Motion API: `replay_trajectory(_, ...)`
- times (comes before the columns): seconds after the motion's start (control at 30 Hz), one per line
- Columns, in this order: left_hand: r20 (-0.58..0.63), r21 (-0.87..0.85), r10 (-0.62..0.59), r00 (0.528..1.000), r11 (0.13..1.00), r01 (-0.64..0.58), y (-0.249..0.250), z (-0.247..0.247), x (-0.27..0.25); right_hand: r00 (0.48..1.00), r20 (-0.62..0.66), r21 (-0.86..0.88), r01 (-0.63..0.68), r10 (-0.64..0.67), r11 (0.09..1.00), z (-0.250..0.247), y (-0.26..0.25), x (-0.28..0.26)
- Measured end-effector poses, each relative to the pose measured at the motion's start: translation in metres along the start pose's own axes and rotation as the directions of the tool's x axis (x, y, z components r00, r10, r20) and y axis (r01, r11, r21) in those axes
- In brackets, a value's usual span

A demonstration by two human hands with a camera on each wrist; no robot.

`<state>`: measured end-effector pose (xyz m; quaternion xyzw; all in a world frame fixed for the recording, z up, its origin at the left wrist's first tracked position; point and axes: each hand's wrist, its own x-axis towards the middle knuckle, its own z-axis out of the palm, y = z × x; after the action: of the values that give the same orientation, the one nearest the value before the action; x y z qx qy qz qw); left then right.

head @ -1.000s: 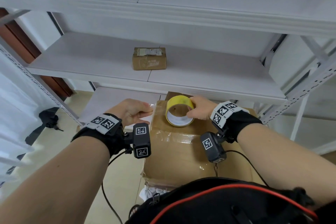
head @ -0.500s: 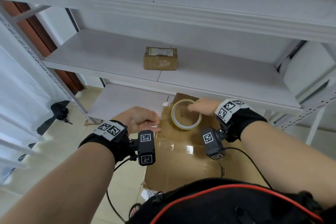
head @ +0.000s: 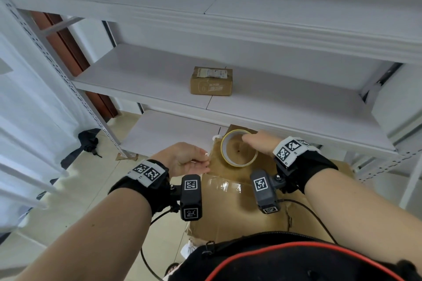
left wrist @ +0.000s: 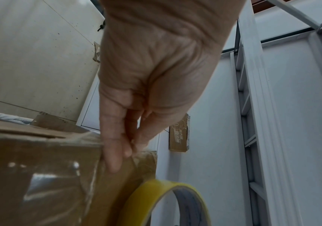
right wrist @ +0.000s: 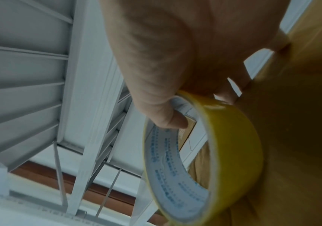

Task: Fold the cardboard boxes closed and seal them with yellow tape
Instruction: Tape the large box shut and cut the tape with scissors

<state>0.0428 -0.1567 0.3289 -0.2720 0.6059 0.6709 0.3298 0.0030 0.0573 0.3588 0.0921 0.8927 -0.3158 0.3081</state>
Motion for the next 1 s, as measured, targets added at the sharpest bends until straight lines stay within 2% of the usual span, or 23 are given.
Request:
replay_trajectory(0.17, -0.058, 0.075, 0.037, 0.998, 0.997, -0.032, 0.007, 0.004, -0.002, 1.0, 0.006, -0.035, 0.003, -0.003, 0.999, -0.005, -0.003, -0.001)
replay_trajectory(0.33, -0.035, 0.073, 0.015, 0.999, 0.997, -0.012, 0.004, 0.018, -0.006, 1.0, 0.004, 0.03, -0.024, 0.024, 0.999, -0.011, -0.001, -0.001)
replay_trajectory(0.43, -0.052, 0.017, 0.037, 0.998, 0.999, -0.036, -0.002, 0.022, -0.003, 1.0, 0.009, 0.045, -0.026, 0.026, 0.999, -0.012, 0.002, -0.001)
replay_trajectory(0.67, -0.082, -0.074, 0.063, 0.995, 0.995, -0.069, -0.011, 0.024, 0.0, 0.997, 0.052, 0.2, -0.064, 0.054, 0.978, -0.005, 0.002, -0.002)
replay_trajectory(0.87, -0.092, -0.144, 0.088, 0.992, 0.984, -0.1, -0.014, 0.015, 0.002, 0.994, 0.079, 0.147, 0.062, -0.075, 0.987, -0.001, 0.013, -0.006)
replay_trajectory(1.0, -0.094, -0.145, 0.101, 0.99, 0.983, -0.114, -0.019, 0.012, 0.001, 0.981, 0.12, 0.002, 0.153, -0.152, 0.988, -0.003, 0.016, -0.013)
